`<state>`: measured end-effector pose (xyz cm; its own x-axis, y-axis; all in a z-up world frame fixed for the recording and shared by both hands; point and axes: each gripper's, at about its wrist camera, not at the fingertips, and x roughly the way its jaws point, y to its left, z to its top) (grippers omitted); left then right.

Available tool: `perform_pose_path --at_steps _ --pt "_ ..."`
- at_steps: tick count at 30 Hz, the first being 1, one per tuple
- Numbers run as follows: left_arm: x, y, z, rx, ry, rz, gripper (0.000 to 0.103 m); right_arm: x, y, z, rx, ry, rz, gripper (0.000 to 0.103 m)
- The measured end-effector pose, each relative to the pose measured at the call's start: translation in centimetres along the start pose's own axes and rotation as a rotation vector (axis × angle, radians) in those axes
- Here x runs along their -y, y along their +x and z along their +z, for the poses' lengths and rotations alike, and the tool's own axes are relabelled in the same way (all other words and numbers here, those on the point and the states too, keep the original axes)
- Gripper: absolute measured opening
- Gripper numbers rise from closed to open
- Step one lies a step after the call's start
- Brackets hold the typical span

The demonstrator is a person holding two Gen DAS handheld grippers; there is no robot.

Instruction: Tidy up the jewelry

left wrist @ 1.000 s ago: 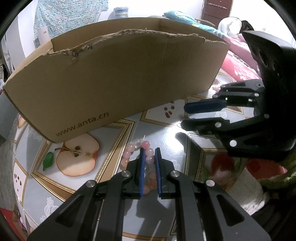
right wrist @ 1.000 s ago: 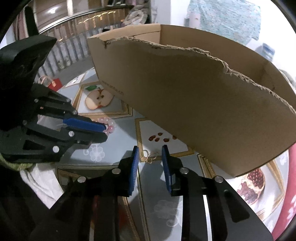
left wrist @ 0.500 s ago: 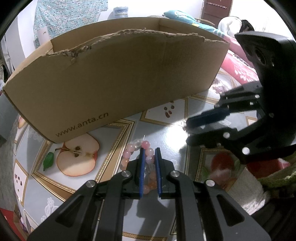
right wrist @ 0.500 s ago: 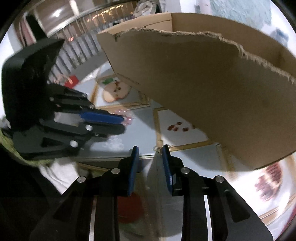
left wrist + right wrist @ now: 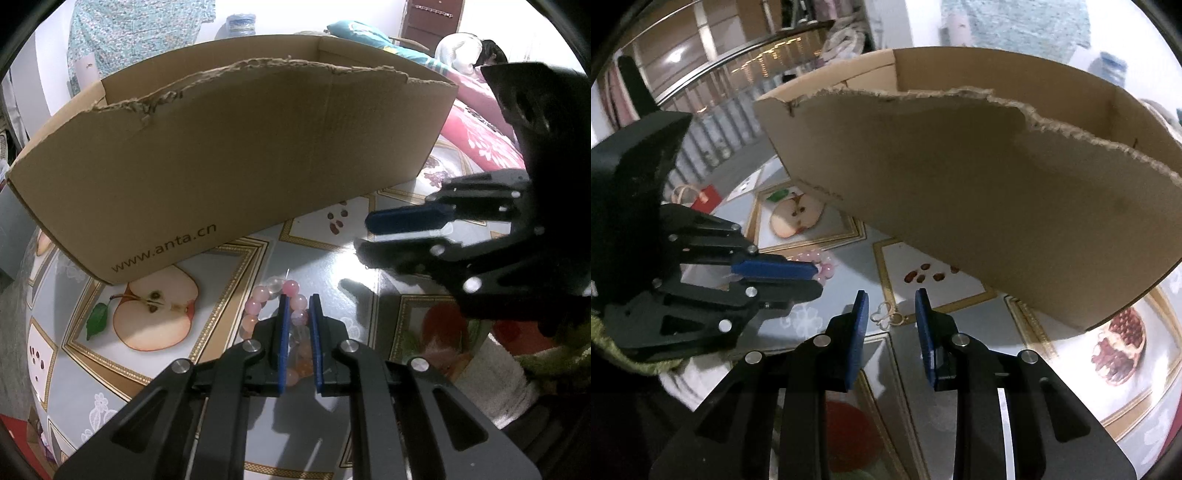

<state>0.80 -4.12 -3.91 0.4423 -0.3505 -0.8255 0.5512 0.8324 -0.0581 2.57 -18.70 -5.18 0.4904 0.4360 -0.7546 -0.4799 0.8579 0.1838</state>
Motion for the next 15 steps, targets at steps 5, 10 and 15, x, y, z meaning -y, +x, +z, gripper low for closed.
perform_pose_path --at_steps 5,10,15 --pt "0.0 0.0 -0.1 0.000 0.001 -0.002 0.010 -1.7 0.5 -0.9 0.022 -0.062 -0.091 0.026" --pt "0.1 0.0 -0.1 0.001 0.001 0.000 0.010 -1.7 0.6 -1.0 0.030 -0.091 -0.098 0.023" --pt "0.1 0.0 -0.1 0.002 0.000 0.001 0.010 -1.3 0.4 -1.0 0.029 -0.095 -0.076 0.017"
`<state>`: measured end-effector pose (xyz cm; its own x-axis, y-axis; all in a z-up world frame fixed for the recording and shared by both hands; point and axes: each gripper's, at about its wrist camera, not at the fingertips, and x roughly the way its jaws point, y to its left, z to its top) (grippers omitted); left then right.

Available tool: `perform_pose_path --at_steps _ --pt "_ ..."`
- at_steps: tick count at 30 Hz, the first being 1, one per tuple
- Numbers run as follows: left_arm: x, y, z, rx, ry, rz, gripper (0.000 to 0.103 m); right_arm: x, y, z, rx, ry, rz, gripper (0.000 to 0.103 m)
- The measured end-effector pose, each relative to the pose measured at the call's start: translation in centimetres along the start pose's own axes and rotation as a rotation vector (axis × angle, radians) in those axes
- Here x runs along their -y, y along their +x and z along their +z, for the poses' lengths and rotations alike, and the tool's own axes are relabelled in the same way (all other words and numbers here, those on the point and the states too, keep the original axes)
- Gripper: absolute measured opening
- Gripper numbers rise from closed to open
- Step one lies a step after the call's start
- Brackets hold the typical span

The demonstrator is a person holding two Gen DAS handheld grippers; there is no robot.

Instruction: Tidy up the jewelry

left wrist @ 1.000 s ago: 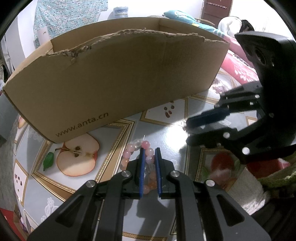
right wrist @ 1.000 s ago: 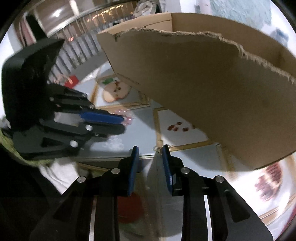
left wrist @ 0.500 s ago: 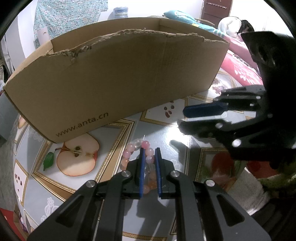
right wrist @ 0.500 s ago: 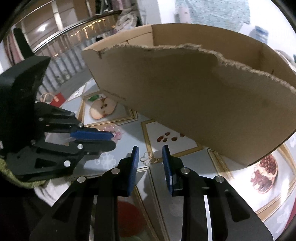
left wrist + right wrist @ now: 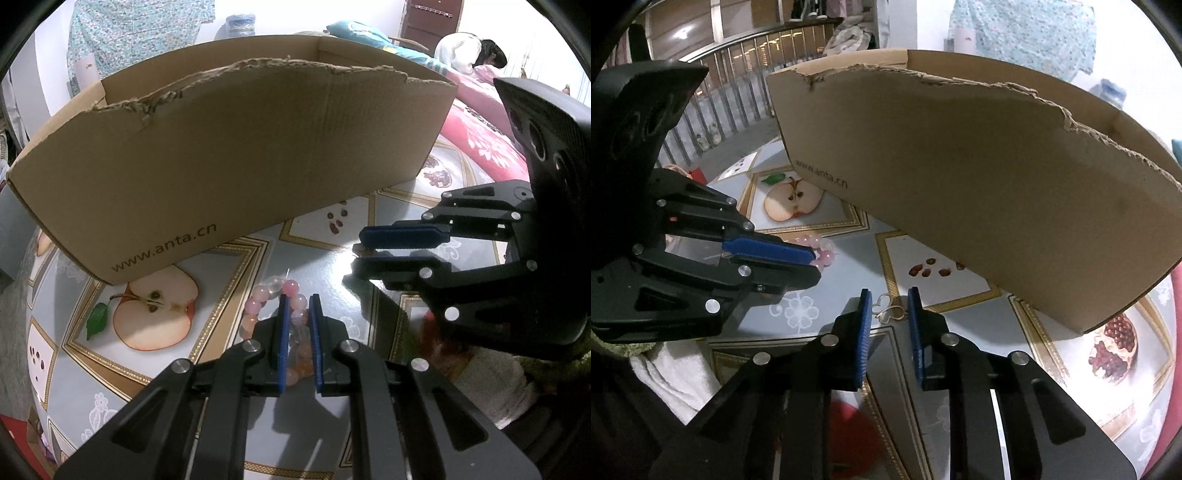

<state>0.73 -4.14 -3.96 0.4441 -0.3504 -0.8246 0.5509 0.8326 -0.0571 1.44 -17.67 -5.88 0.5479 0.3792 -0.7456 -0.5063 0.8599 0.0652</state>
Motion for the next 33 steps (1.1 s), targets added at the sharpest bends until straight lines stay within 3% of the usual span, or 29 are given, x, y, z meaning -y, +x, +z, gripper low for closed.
perform_pose_path --at_steps 8,10,14,18,21,28,30,33 --pt "0.1 0.0 0.0 0.001 0.010 0.005 0.010 0.5 -0.5 -0.2 0.006 0.022 0.023 0.013" --pt "0.2 0.0 0.0 0.002 0.011 0.006 0.010 0.5 -0.6 -0.2 0.004 0.027 0.039 0.003" --pt "0.2 0.1 0.0 0.004 0.015 0.009 0.010 0.5 -0.8 -0.3 0.004 0.032 0.036 0.002" --pt "0.3 0.2 0.1 0.004 0.017 0.012 0.010 0.3 -1.5 -0.2 0.021 0.027 0.037 0.008" --pt "0.2 0.2 0.1 0.004 0.019 0.012 0.010 -0.1 -1.5 -0.2 0.018 -0.005 0.026 0.024" --pt "0.3 0.2 0.1 0.005 0.020 0.013 0.010 0.0 -0.6 -0.1 -0.016 -0.053 0.016 0.024" --pt "0.4 0.3 0.1 0.006 0.020 0.014 0.010 0.1 -0.5 0.0 -0.020 -0.060 0.011 0.018" --pt "0.4 0.3 0.1 0.007 0.024 0.015 0.010 0.3 -0.5 0.0 -0.025 -0.054 0.023 0.017"
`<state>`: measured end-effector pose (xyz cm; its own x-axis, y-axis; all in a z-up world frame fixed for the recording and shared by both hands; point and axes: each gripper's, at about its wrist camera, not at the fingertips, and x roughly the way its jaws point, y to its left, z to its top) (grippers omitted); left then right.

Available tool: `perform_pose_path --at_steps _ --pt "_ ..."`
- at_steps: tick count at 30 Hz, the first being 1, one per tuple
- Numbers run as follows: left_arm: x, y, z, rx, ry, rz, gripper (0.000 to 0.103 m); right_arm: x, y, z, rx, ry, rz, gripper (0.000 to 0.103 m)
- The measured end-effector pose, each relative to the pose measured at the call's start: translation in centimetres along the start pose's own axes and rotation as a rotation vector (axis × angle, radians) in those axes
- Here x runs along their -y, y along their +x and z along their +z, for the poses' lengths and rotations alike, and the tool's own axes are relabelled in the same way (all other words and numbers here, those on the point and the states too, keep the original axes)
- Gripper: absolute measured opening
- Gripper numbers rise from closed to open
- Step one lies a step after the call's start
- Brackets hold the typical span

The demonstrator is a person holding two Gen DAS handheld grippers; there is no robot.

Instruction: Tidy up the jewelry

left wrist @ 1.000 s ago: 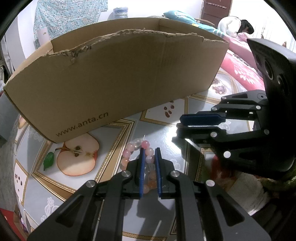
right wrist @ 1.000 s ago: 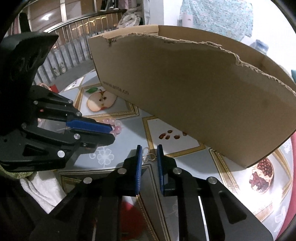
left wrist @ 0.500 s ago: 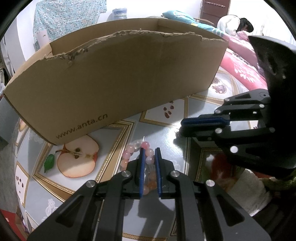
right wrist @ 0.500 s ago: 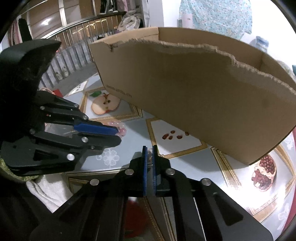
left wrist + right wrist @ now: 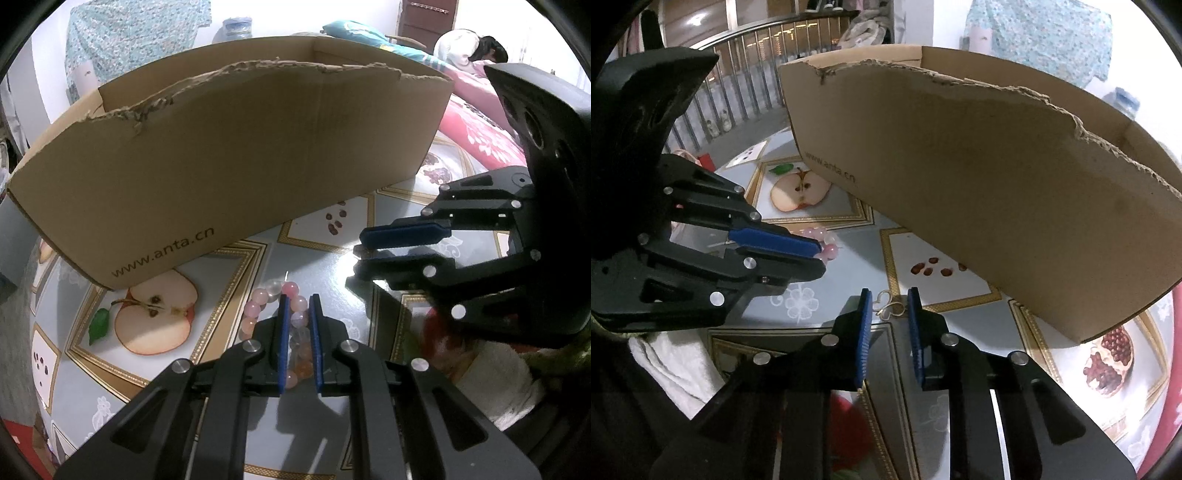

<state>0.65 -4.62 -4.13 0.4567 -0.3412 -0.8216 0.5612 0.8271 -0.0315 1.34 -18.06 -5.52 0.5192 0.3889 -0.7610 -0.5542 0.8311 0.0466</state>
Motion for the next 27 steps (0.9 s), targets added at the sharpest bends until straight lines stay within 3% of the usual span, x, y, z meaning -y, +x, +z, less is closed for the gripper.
perform_pose_path --at_steps 3,11,14,18,27 --pt "0.1 0.0 0.0 0.000 0.005 0.002 0.010 0.1 0.0 0.1 -0.003 0.011 0.015 0.007" --pt "0.1 0.0 0.0 0.002 0.008 0.002 0.010 -0.1 0.0 0.2 -0.017 0.015 0.025 0.003" --pt "0.2 0.0 0.0 0.002 0.007 0.002 0.010 -0.2 -0.1 0.3 -0.033 0.022 0.031 0.006" --pt "0.1 0.0 0.0 0.007 0.007 0.000 0.010 -0.7 -0.2 0.6 -0.045 -0.025 0.024 0.023" --pt "-0.4 -0.1 -0.3 0.020 0.002 -0.018 0.010 -1.6 1.1 2.1 -0.152 -0.213 0.041 0.025"
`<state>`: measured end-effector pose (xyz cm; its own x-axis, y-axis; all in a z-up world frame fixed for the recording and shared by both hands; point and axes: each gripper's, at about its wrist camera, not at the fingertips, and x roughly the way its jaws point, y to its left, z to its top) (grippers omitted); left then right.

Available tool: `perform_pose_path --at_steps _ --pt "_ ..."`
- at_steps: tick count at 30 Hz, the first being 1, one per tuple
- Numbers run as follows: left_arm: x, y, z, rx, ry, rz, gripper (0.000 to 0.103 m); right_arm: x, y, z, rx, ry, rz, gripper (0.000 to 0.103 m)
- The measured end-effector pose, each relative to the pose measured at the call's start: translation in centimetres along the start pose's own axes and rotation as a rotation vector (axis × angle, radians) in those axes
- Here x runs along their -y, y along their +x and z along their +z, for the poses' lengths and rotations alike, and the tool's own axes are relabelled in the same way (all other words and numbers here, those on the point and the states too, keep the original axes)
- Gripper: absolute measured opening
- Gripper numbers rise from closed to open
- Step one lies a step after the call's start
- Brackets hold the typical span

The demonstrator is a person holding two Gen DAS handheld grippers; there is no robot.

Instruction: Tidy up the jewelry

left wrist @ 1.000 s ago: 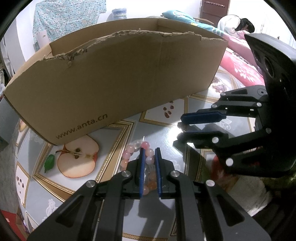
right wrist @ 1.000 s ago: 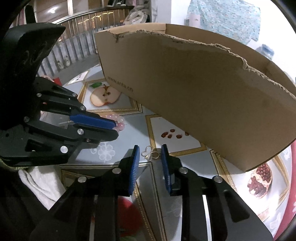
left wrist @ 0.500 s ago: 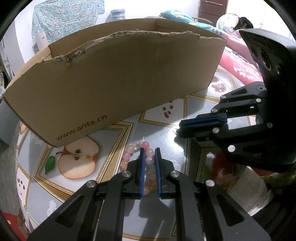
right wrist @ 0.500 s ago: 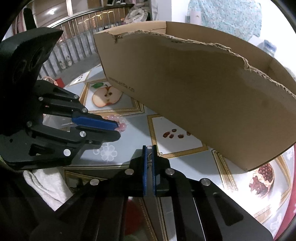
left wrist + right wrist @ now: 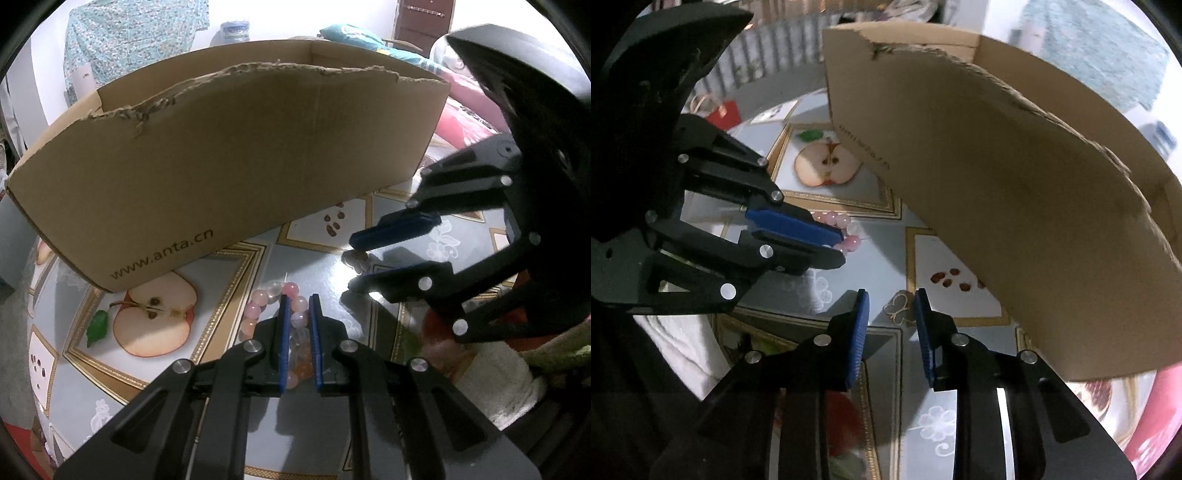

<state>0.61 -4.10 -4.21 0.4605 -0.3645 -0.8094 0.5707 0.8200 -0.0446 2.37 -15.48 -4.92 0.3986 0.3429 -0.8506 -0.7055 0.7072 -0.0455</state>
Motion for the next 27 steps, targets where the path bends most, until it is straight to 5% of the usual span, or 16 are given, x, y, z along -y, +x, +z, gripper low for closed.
perform_pose_path --at_steps 4,12,17,22,27 --pt "-0.3 -0.1 -0.1 0.005 -0.001 -0.011 0.010 0.2 0.3 0.8 -0.060 -0.039 0.031 0.023" --pt "-0.9 -0.2 -0.5 0.018 -0.011 -0.031 0.010 0.1 0.5 1.2 -0.107 -0.047 0.045 0.001" --pt "-1.5 -0.3 -0.9 0.028 -0.017 -0.045 0.010 0.3 0.5 1.5 -0.116 -0.014 0.037 0.000" --pt "-1.8 -0.4 -1.2 0.035 -0.020 -0.054 0.010 0.5 -0.2 1.3 -0.109 0.070 0.031 0.002" --pt "-2.3 -0.2 -1.6 0.041 -0.029 -0.066 0.010 1.3 -0.5 0.9 -0.113 0.170 -0.010 0.023"
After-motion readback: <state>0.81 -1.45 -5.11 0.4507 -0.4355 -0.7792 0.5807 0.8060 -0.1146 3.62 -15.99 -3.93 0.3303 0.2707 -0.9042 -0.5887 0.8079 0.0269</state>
